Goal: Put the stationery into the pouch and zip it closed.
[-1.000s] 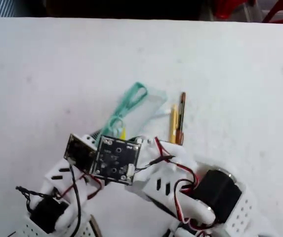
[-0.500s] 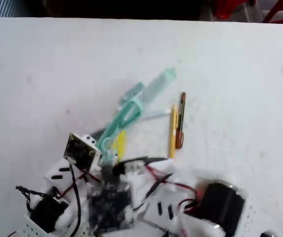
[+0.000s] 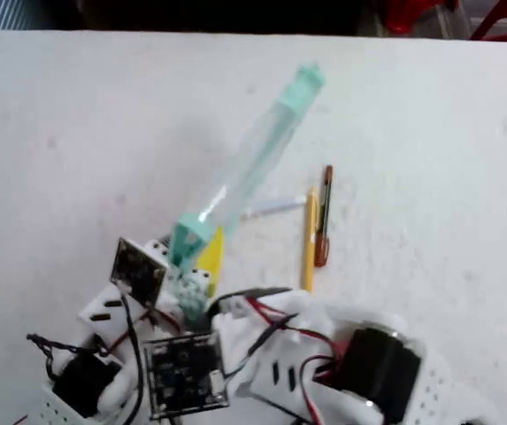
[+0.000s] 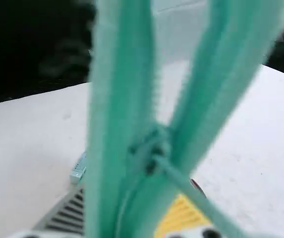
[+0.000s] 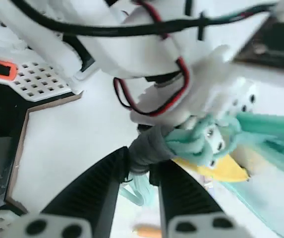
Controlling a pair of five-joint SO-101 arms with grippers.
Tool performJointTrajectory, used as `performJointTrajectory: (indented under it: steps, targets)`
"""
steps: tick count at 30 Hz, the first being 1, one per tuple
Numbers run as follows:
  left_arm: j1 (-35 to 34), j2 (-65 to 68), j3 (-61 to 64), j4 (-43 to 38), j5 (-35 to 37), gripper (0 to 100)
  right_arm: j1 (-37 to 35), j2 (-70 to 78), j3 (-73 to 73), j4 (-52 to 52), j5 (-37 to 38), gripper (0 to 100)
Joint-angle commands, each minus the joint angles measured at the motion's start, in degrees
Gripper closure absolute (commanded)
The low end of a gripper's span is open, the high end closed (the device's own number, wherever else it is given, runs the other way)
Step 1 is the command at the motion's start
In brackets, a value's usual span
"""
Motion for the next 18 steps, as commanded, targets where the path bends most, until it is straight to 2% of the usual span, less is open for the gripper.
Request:
performJointTrajectory:
  steps: [1, 6, 12, 15, 18]
  targets:
    - [0.57, -0.84, -0.97, -1.76, -0.62, 98, 5.05, -1.98, -3.96, -0.22, -0.88, 97.8]
    - [0.57, -0.84, -1.05, -1.67, -0.62, 98, 14.2, -4.7, -4.22, -5.14, -2.2, 97.9]
    - [0.66, -0.84, -6.42, 4.04, -0.62, 98, 29.85, -5.85, -3.96, -14.46, -14.86, 97.9]
    - [0.57, -0.84, -10.37, 8.26, -0.62, 98, 33.89, -5.58, -3.87, -16.48, -17.93, 97.9]
    - [0.57, -0.84, -10.99, 8.97, -0.62, 98, 36.62, -5.49, -3.78, -18.33, -20.57, 97.9]
